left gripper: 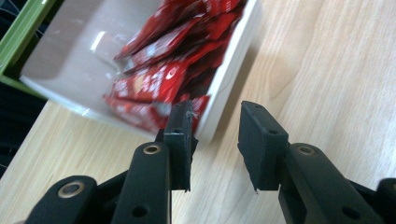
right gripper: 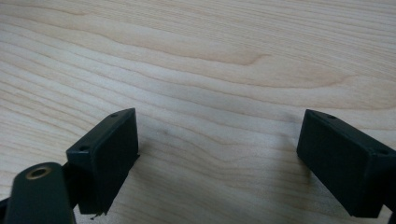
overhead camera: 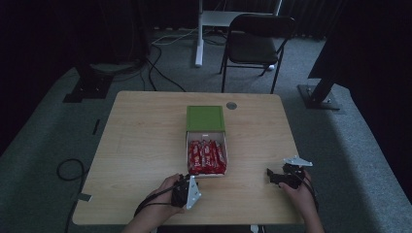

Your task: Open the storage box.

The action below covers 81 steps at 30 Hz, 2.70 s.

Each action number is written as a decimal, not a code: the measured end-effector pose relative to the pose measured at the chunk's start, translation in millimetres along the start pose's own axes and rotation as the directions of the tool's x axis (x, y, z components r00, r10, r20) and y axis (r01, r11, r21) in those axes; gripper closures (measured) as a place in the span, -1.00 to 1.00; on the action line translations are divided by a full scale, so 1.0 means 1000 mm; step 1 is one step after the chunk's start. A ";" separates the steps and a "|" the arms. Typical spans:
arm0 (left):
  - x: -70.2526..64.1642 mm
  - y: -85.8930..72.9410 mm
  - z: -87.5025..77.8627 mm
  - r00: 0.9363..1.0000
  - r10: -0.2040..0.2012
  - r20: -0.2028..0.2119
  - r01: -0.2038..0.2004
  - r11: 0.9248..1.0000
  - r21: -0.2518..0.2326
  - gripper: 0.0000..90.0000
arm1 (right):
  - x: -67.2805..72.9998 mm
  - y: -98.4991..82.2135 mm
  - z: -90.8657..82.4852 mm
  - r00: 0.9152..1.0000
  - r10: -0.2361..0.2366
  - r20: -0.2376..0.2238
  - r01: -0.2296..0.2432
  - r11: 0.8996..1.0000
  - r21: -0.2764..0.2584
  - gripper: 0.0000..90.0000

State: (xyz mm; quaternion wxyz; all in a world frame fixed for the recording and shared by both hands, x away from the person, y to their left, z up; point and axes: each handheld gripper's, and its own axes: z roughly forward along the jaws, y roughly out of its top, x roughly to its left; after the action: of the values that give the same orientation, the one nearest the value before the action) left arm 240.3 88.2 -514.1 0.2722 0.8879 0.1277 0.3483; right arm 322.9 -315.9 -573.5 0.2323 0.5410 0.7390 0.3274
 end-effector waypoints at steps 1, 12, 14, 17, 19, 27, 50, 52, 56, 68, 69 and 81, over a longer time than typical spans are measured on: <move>0.002 -0.003 -0.001 1.000 -0.014 0.002 0.014 1.000 -0.005 0.46 | 0.000 0.000 0.000 1.000 0.000 0.000 0.000 1.000 0.000 -0.73; 0.024 -0.029 -0.008 0.982 -0.189 0.002 0.189 0.982 -0.026 0.46 | 0.000 0.000 0.000 1.000 0.000 0.000 0.000 1.000 0.000 -0.73; 0.027 -0.035 -0.008 0.978 -0.211 0.006 0.211 0.977 -0.025 0.46 | 0.000 0.000 0.000 1.000 0.000 0.000 0.000 1.000 0.000 -0.73; 0.031 -0.041 -0.008 0.970 -0.243 0.011 0.243 0.970 -0.034 0.46 | 0.000 0.000 0.000 1.000 0.000 0.000 0.000 1.000 0.000 -0.73; 0.036 -0.050 -0.005 0.952 -0.305 0.021 0.306 0.951 -0.045 0.46 | 0.000 0.000 0.000 1.000 0.000 0.000 0.000 1.000 0.000 -0.73; 0.046 -0.075 0.002 0.923 -0.384 -0.009 0.383 0.923 -0.038 0.41 | 0.000 0.000 0.000 1.000 0.000 0.000 0.000 1.000 0.000 -0.73; 0.072 -0.115 0.004 0.796 -0.601 -0.073 0.600 0.799 -0.043 -0.18 | 0.000 0.000 0.000 1.000 -0.002 0.000 0.002 1.000 -0.001 -0.73; 0.075 -0.118 0.005 0.785 -0.614 -0.081 0.614 0.789 -0.037 -0.34 | 0.000 0.000 0.000 1.000 -0.001 0.000 0.001 1.000 -0.001 -0.73; 0.079 -0.124 0.005 0.751 -0.653 -0.098 0.652 0.757 -0.049 -0.63 | 0.000 0.000 0.000 1.000 -0.002 0.000 0.002 1.000 -0.001 -0.73; 0.089 -0.144 0.002 0.633 -0.747 -0.203 0.749 0.657 -0.082 -0.79 | 0.000 0.000 0.000 1.000 -0.002 0.000 0.002 1.000 -0.001 -0.73; 0.089 -0.144 0.002 0.633 -0.747 -0.203 0.749 0.657 -0.082 -0.79 | 0.000 0.000 0.000 1.000 -0.002 0.000 0.002 1.000 -0.001 -0.73; 0.094 -0.163 0.004 0.590 -0.763 -0.265 0.792 0.610 0.008 -0.93 | 0.000 0.000 0.000 1.000 0.001 0.001 -0.001 1.000 0.000 -0.75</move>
State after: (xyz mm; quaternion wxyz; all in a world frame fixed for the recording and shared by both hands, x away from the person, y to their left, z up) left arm 305.1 259.6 -558.3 0.3236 0.7098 0.5557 0.2874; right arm 323.1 -315.9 -573.6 0.2326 0.5415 0.7387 0.3272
